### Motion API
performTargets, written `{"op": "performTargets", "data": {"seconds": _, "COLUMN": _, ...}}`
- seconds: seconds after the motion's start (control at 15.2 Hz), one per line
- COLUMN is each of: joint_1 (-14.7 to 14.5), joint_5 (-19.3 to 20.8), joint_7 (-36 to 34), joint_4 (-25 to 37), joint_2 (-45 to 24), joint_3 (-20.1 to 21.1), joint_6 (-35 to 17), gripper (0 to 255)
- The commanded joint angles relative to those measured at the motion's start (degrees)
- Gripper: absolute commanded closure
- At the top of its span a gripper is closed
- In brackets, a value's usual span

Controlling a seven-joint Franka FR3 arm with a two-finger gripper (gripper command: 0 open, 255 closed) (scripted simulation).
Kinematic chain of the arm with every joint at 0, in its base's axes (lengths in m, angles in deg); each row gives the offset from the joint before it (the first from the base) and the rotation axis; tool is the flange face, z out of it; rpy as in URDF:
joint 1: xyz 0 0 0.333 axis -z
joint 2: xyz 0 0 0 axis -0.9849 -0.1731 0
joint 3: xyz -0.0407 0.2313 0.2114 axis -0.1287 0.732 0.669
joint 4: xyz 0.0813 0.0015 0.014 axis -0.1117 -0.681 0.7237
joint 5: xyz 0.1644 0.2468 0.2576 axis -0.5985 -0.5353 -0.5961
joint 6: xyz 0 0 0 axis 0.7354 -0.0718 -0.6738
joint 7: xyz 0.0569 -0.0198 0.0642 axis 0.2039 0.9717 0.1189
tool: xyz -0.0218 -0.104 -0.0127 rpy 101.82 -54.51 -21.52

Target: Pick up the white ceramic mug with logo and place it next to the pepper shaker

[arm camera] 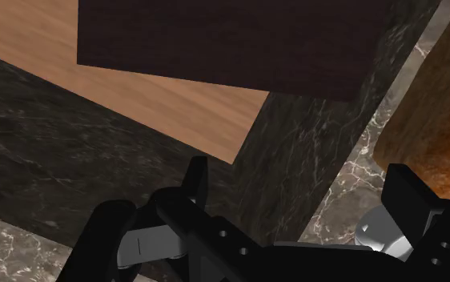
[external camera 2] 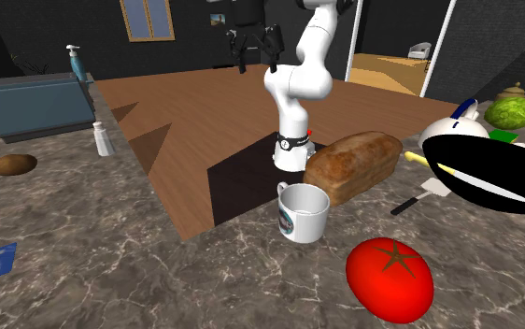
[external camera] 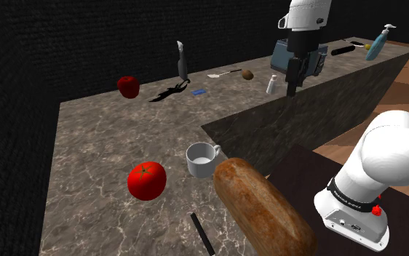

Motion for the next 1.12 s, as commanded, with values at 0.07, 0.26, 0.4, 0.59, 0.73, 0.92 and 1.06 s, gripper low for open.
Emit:
{"op": "performTargets", "data": {"seconds": 0.07, "joint_1": -0.44, "joint_5": -0.68, "joint_7": -0.99, "joint_4": -0.35, "joint_2": -0.89, "joint_3": 1.21, "joint_6": -1.41, "gripper": 0}}
{"op": "performTargets", "data": {"seconds": 0.26, "joint_1": -1.73, "joint_5": -2.52, "joint_7": -3.93, "joint_4": -0.96, "joint_2": -4.07, "joint_3": 4.82, "joint_6": -5.67, "gripper": 0}}
{"op": "performTargets", "data": {"seconds": 0.4, "joint_1": -2.51, "joint_5": -3.54, "joint_7": -5.87, "joint_4": -0.99, "joint_2": -6.59, "joint_3": 7.22, "joint_6": -8.53, "gripper": 0}}
{"op": "performTargets", "data": {"seconds": 0.59, "joint_1": -3.52, "joint_5": -4.66, "joint_7": -8.81, "joint_4": -0.45, "joint_2": -10.92, "joint_3": 10.76, "joint_6": -12.77, "gripper": 0}}
{"op": "performTargets", "data": {"seconds": 0.73, "joint_1": -4.09, "joint_5": -5.08, "joint_7": -10.83, "joint_4": 0.28, "joint_2": -14.15, "joint_3": 13.08, "joint_6": -15.53, "gripper": 0}}
{"op": "performTargets", "data": {"seconds": 0.92, "joint_1": -4.72, "joint_5": -5.12, "joint_7": -14.0, "joint_4": 1.95, "joint_2": -19.46, "joint_3": 16.49, "joint_6": -19.48, "gripper": 0}}
{"op": "performTargets", "data": {"seconds": 1.06, "joint_1": -5.01, "joint_5": -4.69, "joint_7": -16.26, "joint_4": 3.43, "joint_2": -23.28, "joint_3": 18.71, "joint_6": -21.96, "gripper": 0}}
